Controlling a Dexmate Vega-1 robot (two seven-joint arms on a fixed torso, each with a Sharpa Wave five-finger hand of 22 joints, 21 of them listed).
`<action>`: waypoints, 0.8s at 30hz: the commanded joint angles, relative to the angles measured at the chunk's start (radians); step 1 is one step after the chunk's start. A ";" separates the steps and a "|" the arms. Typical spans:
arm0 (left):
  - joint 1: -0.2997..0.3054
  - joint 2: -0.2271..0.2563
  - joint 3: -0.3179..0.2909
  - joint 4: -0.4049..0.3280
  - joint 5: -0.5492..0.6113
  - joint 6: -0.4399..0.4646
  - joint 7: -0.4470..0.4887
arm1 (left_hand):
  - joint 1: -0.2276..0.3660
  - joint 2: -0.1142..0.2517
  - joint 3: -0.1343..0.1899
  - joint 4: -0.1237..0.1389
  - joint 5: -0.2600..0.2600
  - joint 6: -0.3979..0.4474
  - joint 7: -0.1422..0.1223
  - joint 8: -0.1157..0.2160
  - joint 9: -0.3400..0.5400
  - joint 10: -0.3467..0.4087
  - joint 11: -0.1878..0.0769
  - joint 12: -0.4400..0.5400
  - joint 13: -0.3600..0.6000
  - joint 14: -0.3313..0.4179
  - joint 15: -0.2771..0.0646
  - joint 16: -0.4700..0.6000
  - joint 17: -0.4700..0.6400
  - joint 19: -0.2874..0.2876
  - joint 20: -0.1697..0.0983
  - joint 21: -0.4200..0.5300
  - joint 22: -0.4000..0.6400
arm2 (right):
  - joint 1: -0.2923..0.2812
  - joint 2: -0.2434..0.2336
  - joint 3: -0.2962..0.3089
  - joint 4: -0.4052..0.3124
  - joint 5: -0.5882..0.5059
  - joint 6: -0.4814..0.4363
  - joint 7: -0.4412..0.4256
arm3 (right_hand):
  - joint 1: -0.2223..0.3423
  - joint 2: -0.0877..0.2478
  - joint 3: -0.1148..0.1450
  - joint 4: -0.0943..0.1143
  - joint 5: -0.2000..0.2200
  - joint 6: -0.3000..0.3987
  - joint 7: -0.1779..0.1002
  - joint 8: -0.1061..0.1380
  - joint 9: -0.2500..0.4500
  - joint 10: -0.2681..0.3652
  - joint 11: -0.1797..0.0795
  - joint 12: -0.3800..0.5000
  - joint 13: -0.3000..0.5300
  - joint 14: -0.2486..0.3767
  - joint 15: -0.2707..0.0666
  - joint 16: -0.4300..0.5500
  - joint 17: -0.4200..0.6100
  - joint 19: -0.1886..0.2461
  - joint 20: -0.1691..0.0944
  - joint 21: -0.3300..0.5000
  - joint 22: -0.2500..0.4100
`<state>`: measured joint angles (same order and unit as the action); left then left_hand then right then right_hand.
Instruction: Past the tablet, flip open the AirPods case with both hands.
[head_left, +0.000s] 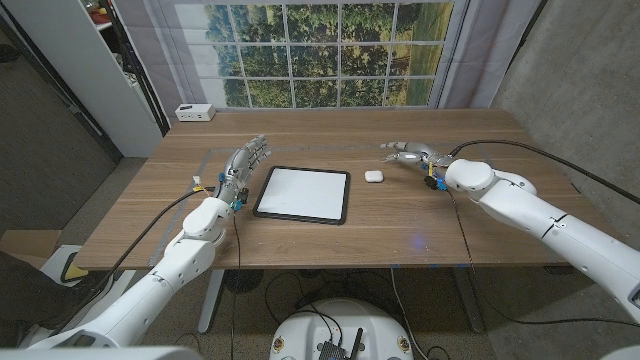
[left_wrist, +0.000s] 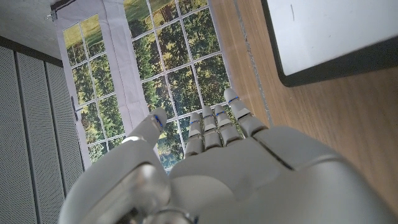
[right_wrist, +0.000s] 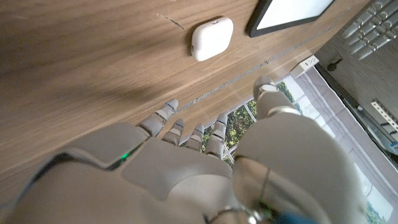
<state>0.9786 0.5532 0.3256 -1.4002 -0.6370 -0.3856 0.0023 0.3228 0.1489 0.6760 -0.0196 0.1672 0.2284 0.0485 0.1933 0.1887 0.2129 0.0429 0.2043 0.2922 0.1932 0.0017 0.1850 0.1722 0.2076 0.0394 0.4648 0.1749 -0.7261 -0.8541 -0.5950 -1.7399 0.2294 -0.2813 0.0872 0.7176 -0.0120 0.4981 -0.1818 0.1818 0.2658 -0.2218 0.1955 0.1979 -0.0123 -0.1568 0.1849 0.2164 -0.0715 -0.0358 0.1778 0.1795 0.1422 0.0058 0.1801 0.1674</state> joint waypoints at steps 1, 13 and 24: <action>0.008 0.000 0.002 -0.008 0.015 -0.010 0.012 | 0.006 -0.003 0.000 -0.002 0.005 0.011 -0.003 0.007 0.002 0.012 0.001 0.011 0.000 0.004 0.000 0.001 0.003 0.001 0.004 -0.002 0.001 | 0.085 -0.030 -0.109 -0.041 -0.172 -0.120 0.082 | 0.028 0.003 0.010 0.002 0.009 -0.012 0.000 -0.007 0.002 -0.015 -0.007 0.001 0.005 -0.019 -0.114 0.003 0.005 -0.012 0.000 -0.002 0.003; 0.023 0.000 -0.001 -0.024 0.026 -0.011 0.039 | 0.005 -0.003 0.000 -0.005 0.005 0.014 -0.004 0.007 0.002 0.014 0.003 0.012 -0.002 0.007 -0.001 0.002 0.003 0.001 0.006 -0.006 0.002 | 0.123 0.031 -0.169 0.021 -0.287 -0.134 0.088 | 0.077 0.015 0.022 0.002 0.011 -0.011 -0.001 0.000 0.003 -0.029 -0.018 0.006 0.005 -0.034 -0.120 0.006 0.005 -0.030 -0.003 -0.001 0.003; 0.015 0.001 0.000 -0.022 0.027 -0.001 0.039 | 0.002 -0.003 -0.001 -0.006 0.005 0.017 -0.004 0.007 0.002 0.018 -0.002 0.014 -0.005 0.007 -0.001 0.002 0.004 0.001 0.007 -0.009 0.002 | 0.156 0.063 -0.205 0.072 -0.337 -0.161 0.125 | 0.134 0.043 0.037 0.004 0.008 0.029 0.002 0.019 0.005 -0.031 -0.024 0.015 0.005 -0.039 -0.127 0.012 0.005 -0.037 -0.009 0.004 0.002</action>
<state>0.9961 0.5535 0.3256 -1.4194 -0.6140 -0.3952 0.0346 0.3228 0.1489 0.6759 -0.0195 0.1672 0.2336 0.0433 0.1933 0.1885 0.2236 0.0429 0.2119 0.2876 0.1931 0.0017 0.1849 0.1744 0.2076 0.0393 0.4572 0.1749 -0.6007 -0.8205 -0.7605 -1.7064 -0.0455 -0.4102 0.1852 0.8296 0.0247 0.5249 -0.1780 0.1896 0.2666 -0.2221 0.2015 0.1978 -0.0420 -0.1789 0.1896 0.2163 -0.1035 -0.0356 0.1819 0.1817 0.1070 0.0010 0.1810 0.1684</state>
